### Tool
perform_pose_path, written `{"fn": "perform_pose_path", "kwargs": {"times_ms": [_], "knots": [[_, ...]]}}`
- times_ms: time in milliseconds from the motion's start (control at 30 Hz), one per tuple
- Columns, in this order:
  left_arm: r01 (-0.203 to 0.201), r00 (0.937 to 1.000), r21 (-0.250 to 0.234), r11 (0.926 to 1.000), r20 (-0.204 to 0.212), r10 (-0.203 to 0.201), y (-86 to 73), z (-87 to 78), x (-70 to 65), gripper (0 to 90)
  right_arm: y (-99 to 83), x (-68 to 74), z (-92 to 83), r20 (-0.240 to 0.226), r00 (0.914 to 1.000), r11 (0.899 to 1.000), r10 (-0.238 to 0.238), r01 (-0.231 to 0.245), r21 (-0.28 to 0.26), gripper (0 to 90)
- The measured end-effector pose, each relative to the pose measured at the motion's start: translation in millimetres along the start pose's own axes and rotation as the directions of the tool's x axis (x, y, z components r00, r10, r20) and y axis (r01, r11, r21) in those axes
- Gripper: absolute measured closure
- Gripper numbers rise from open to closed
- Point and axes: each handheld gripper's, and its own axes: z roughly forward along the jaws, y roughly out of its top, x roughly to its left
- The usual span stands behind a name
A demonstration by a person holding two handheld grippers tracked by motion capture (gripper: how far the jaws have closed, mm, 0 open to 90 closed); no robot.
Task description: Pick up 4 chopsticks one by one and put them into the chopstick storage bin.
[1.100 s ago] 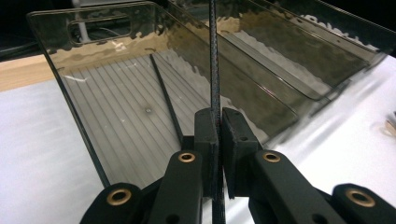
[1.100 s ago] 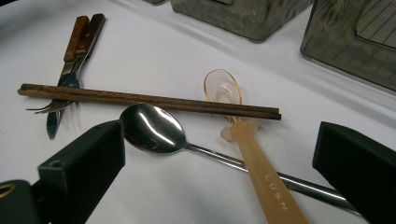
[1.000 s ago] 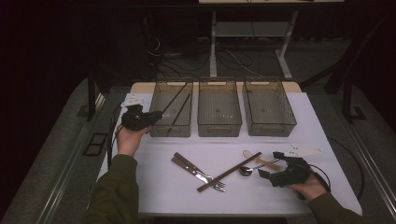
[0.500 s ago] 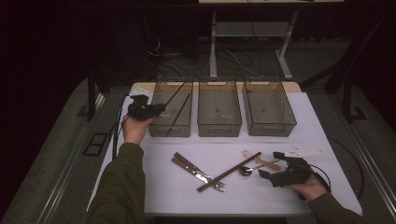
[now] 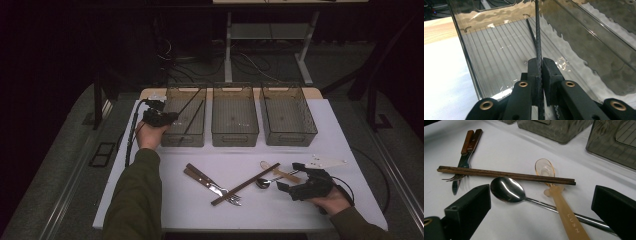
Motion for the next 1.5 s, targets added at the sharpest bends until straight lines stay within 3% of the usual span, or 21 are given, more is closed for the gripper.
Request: {"fn": "perform_pose_path", "kwargs": {"times_ms": [67, 233, 567, 967, 1400, 1500], "knots": [[-0.01, 0.9999, -0.004, 0.9999, -0.009, 0.009, 0.7, 0.0, -1.8, 75.4, 0.0, 0.0, 0.0, 0.0, 1.0, 1.0, 0.0, 0.0, 0.0, 2.4], [-0.01, 0.9999, -0.021, 0.9997, -0.001, 0.01, 1.9, -2.6, -4.2, 65.7, 0.0, 0.2, 0.0, 0.0, 1.0, 1.0, -0.002, 0.002, 0.002, 2.4], [-0.022, 0.9975, -0.07, 0.9973, 0.065, 0.027, 4.7, -16.0, -13.1, 51.1, -0.1, 0.0, 0.5, 0.002, 1.0, 1.0, -0.004, 0.004, 0.004, 2.4], [-0.077, 0.9833, -0.119, 0.9899, 0.155, 0.095, -2.5, -40.6, -33.2, 37.7, 0.0, -0.7, 0.9, 0.003, 1.0, 1.0, 0.002, -0.002, 0.007, 2.4], [-0.139, 0.9629, -0.144, 0.9798, 0.211, 0.167, -24.3, -56.7, -61.3, 27.5, 0.0, -1.8, 0.5, 0.007, 1.0, 1.0, 0.005, -0.005, 0.005, 2.4], [-0.13, 0.9594, -0.165, 0.9776, 0.228, 0.166, -35.6, -60.1, -68.2, 24.2, -0.1, -1.9, 0.7, 0.007, 0.9999, 1.0, 0.008, -0.008, 0.005, 2.4]]}}
